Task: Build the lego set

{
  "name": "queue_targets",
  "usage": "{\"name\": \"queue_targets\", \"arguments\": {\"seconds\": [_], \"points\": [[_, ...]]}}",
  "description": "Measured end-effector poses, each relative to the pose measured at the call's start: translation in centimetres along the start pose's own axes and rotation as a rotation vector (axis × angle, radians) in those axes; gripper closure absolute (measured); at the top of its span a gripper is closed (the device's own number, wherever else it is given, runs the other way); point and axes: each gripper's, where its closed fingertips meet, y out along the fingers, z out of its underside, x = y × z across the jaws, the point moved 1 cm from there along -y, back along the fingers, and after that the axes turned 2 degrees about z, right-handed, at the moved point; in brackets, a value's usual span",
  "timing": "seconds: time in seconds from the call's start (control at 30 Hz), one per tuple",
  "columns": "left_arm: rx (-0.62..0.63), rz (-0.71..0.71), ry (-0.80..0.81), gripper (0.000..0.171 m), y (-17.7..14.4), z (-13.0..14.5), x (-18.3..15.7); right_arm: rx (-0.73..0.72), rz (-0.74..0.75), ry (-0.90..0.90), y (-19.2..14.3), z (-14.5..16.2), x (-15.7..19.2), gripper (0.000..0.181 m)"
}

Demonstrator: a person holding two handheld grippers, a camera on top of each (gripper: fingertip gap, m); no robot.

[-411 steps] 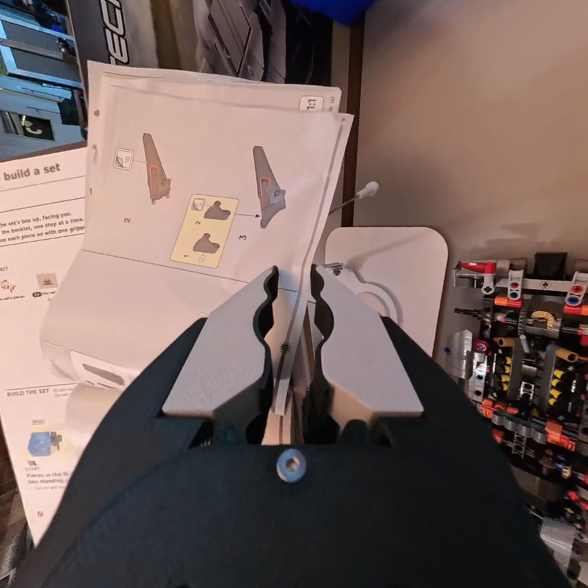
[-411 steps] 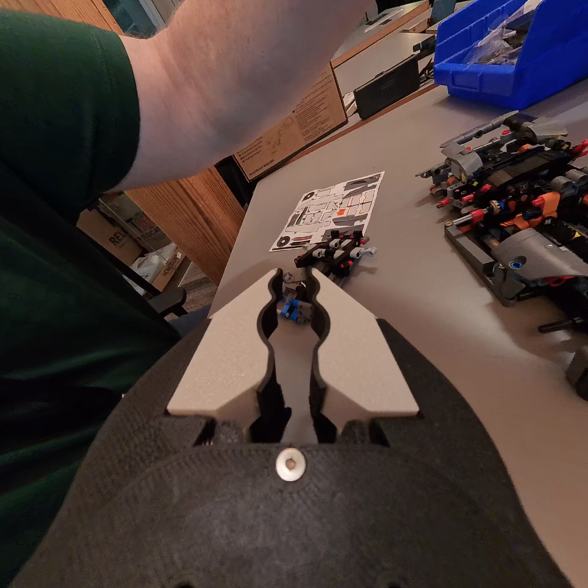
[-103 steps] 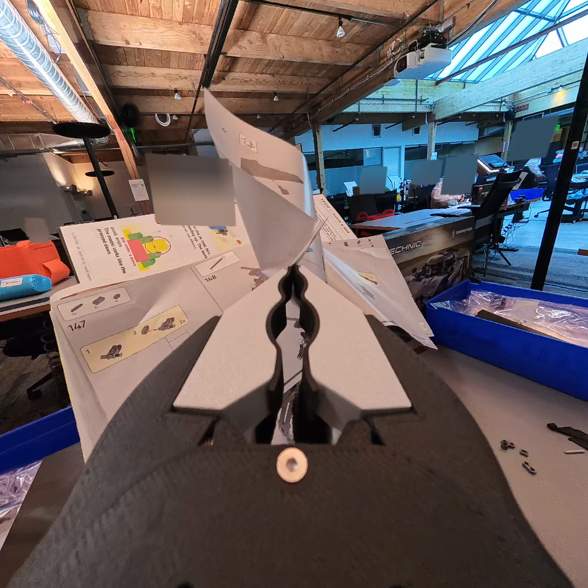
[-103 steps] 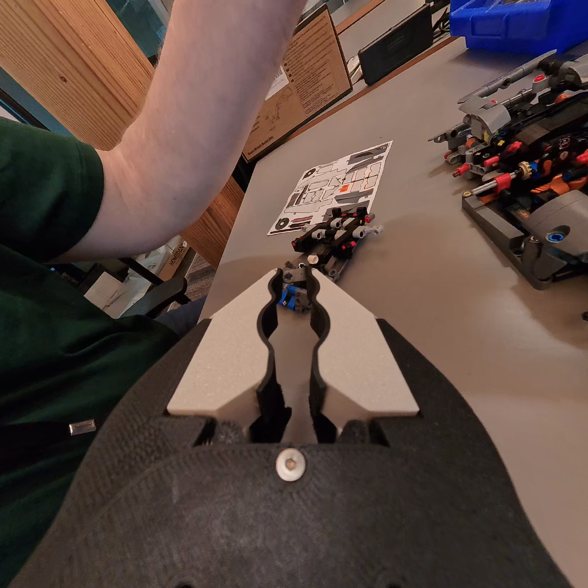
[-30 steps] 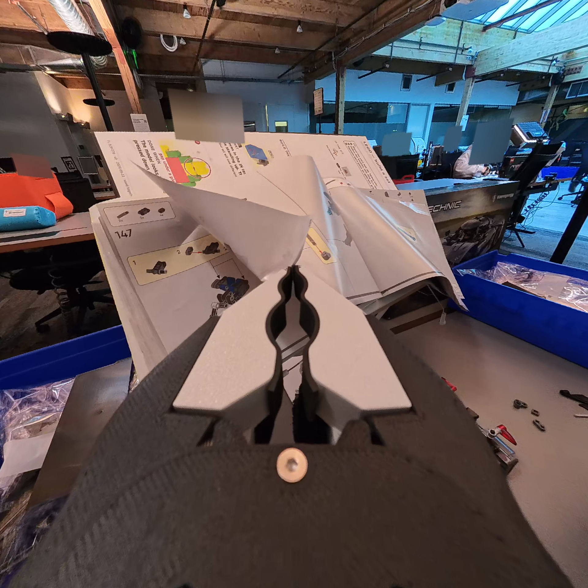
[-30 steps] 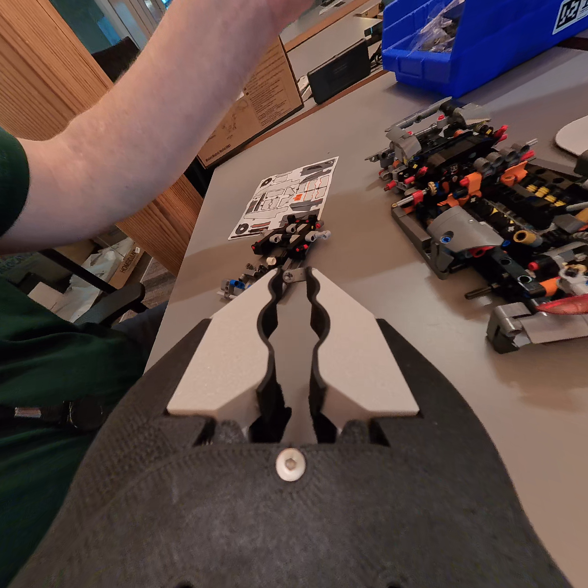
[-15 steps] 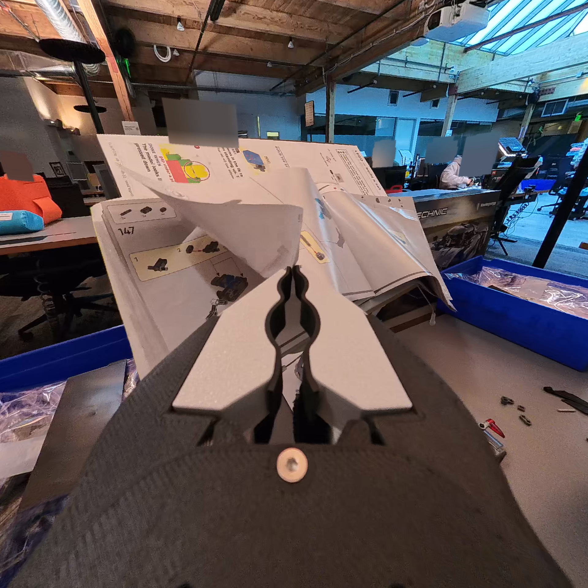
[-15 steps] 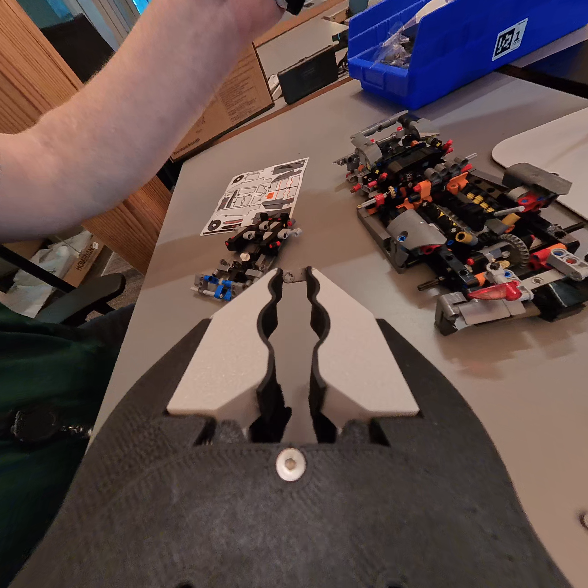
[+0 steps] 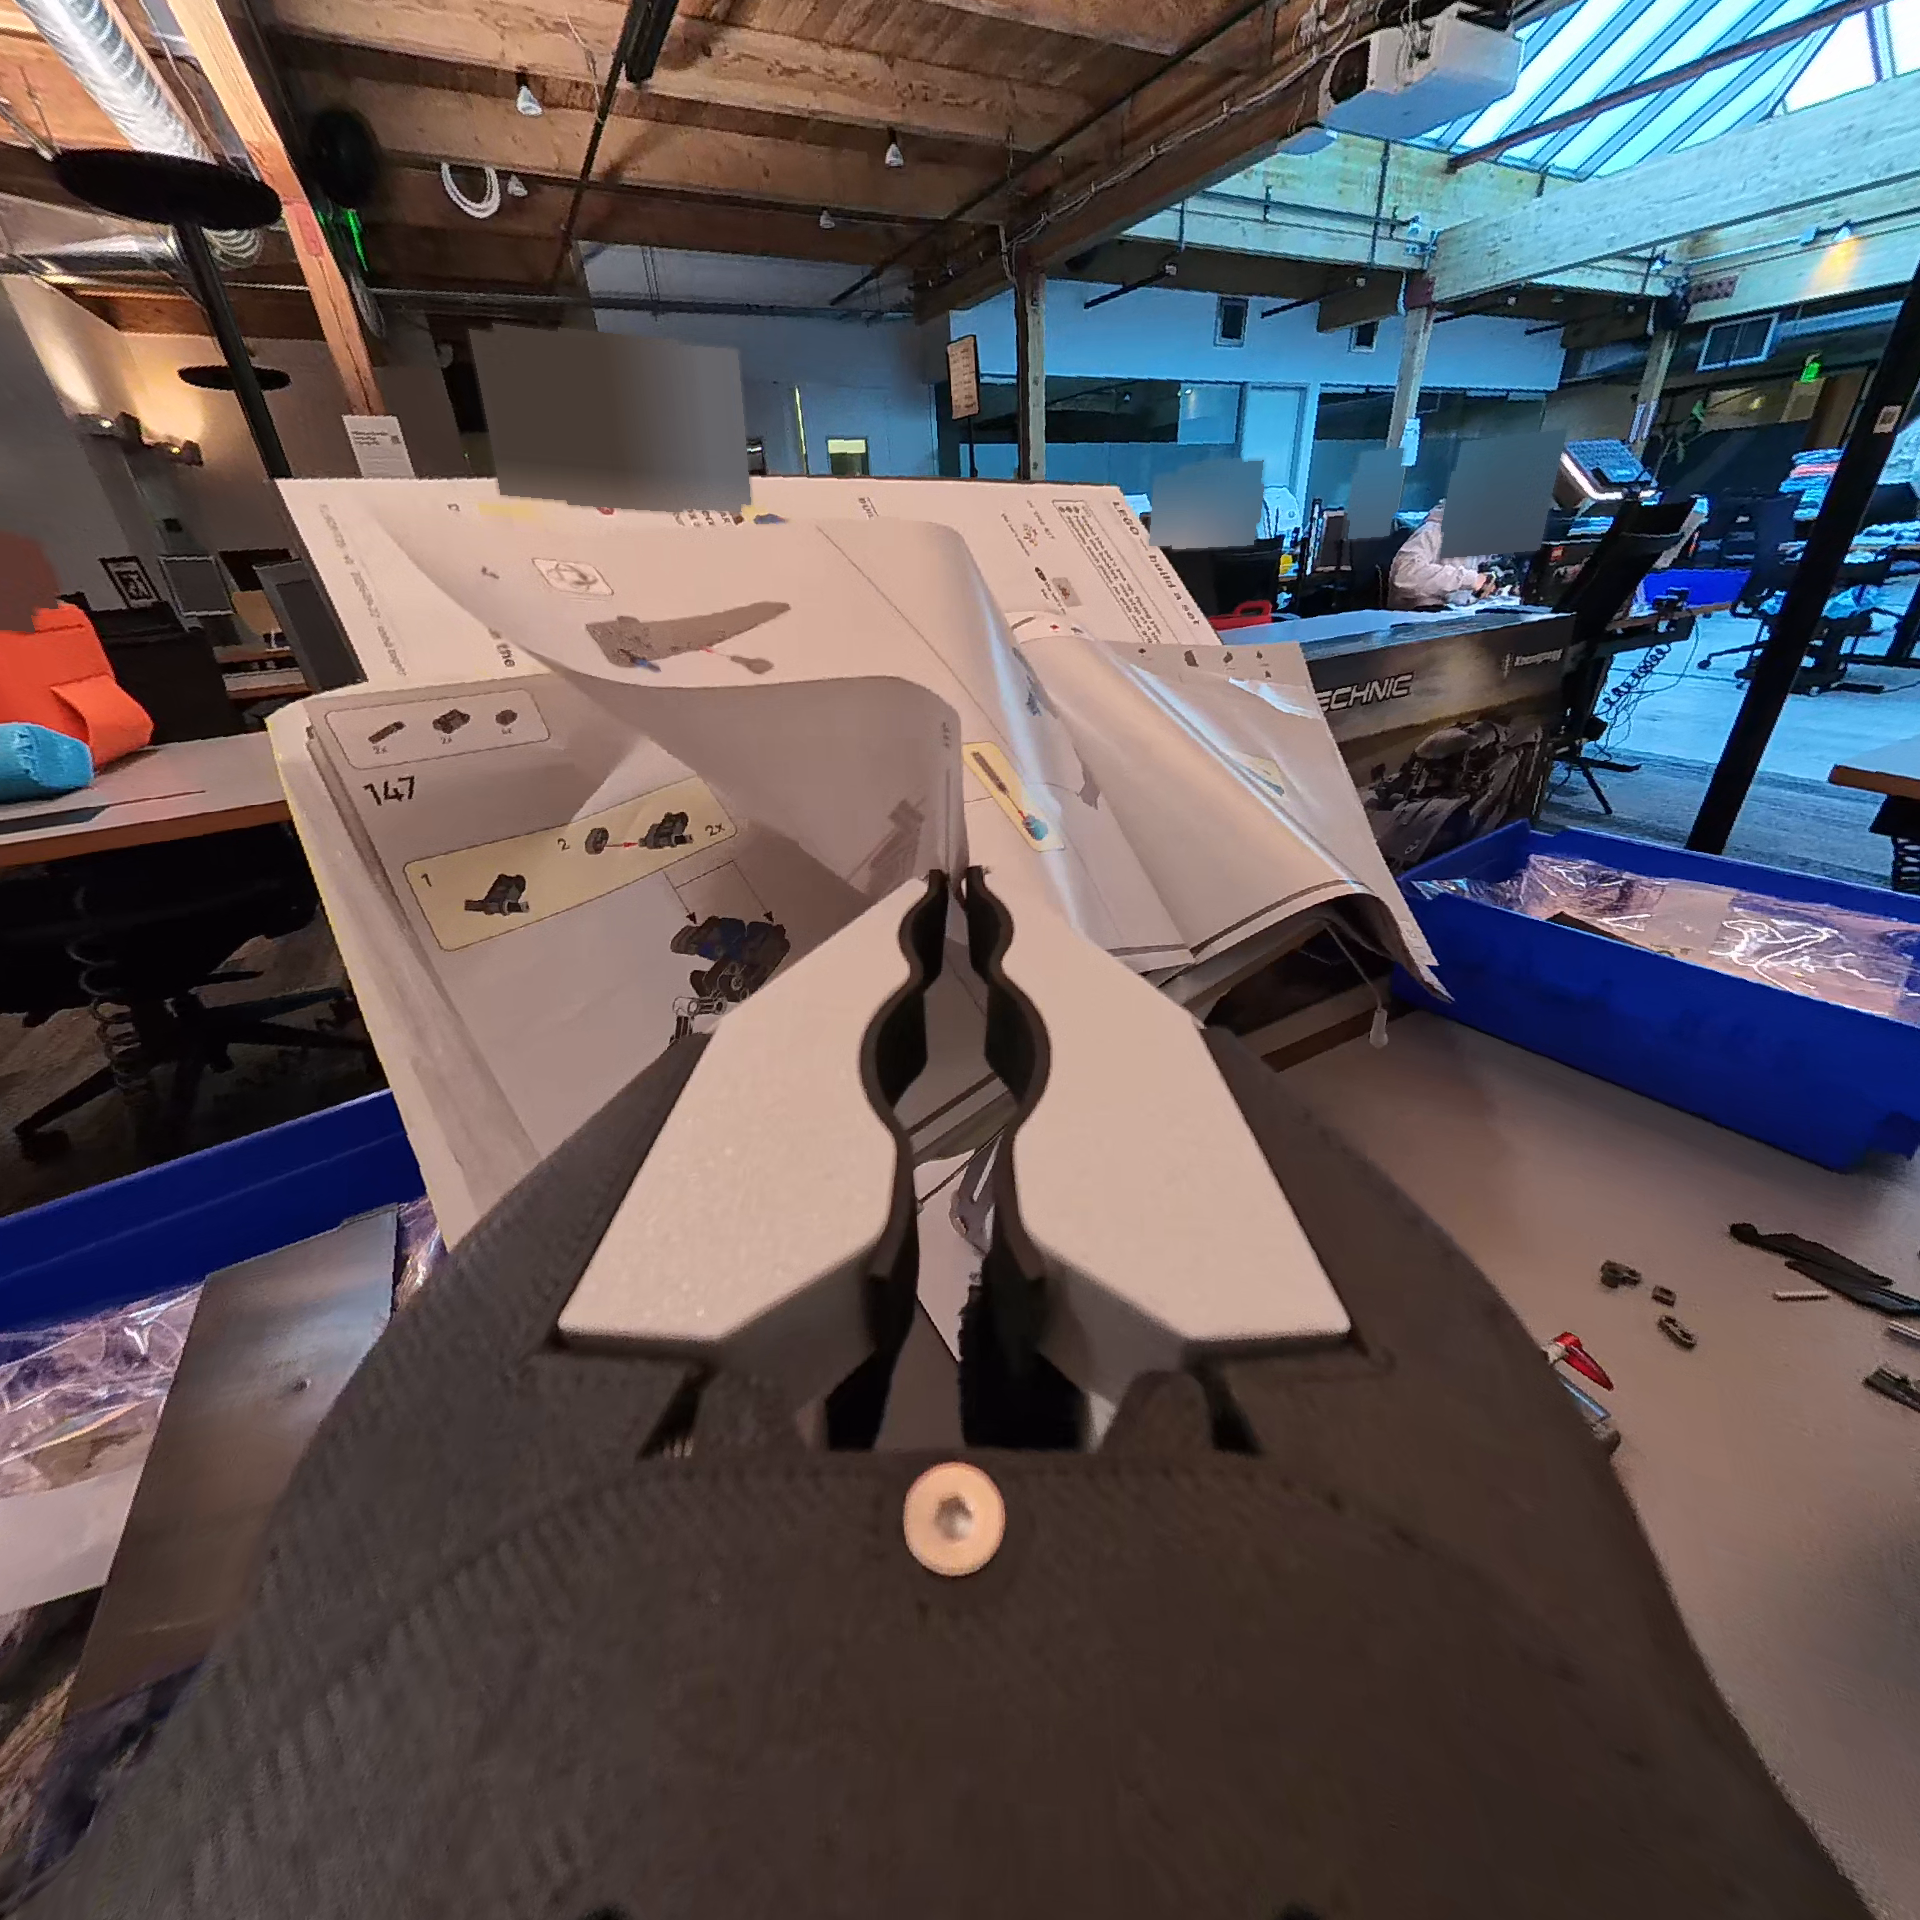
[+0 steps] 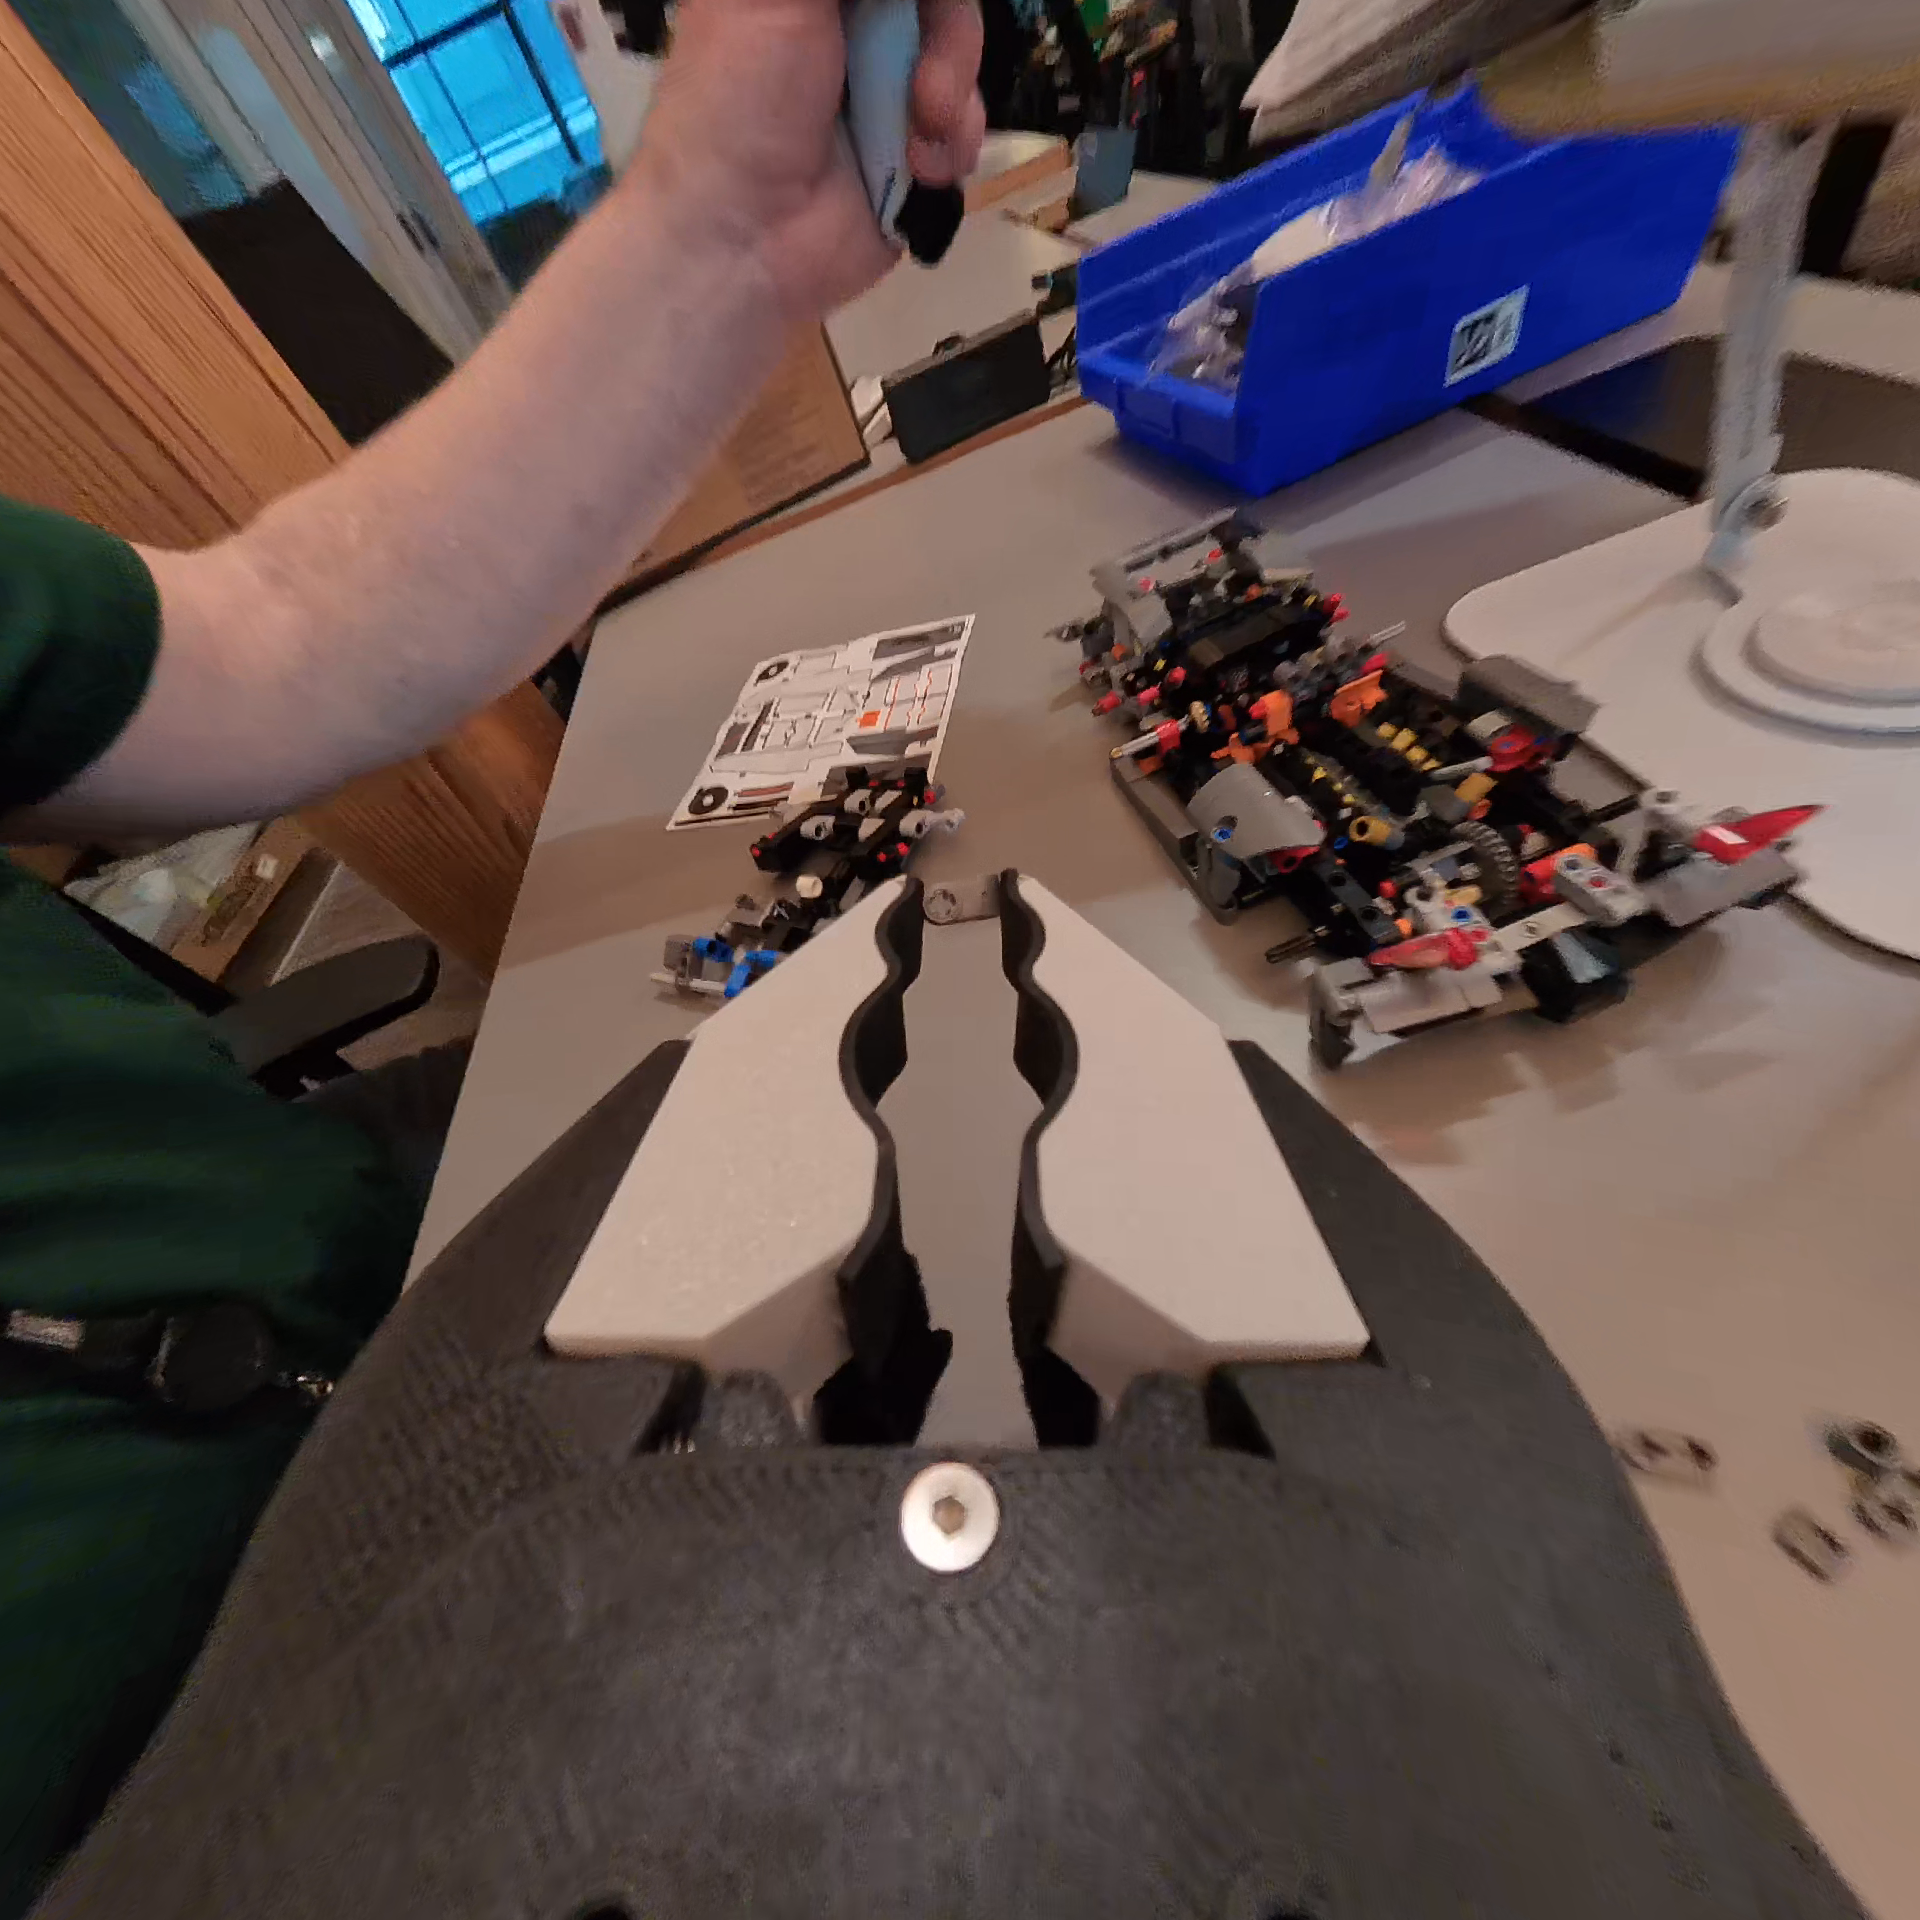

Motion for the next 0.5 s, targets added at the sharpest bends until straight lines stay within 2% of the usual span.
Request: {"name": "queue_targets", "arguments": {"seconds": [0.1,0.23,0.33,0.5], "points": [[0.004,0.008,0.009,0.17,0.0,0.1,0.0,-0.054,0.046,-0.014,-3.3,-1.2,0.1,0.169],[0.014,0.01,0.014,0.17,-0.1,0.4,0.2,-0.043,0.112,0.002,-6.3,-0.3,-0.4,0.169],[0.024,0.007,0.022,0.169,-0.4,0.7,0.2,-0.004,0.121,0.015,-6.4,1.3,0.0,0.169],[0.042,0.021,0.033,0.169,-0.8,1.0,0.0,0.079,0.119,-0.01,-4.6,3.8,1.3,0.169]]}}
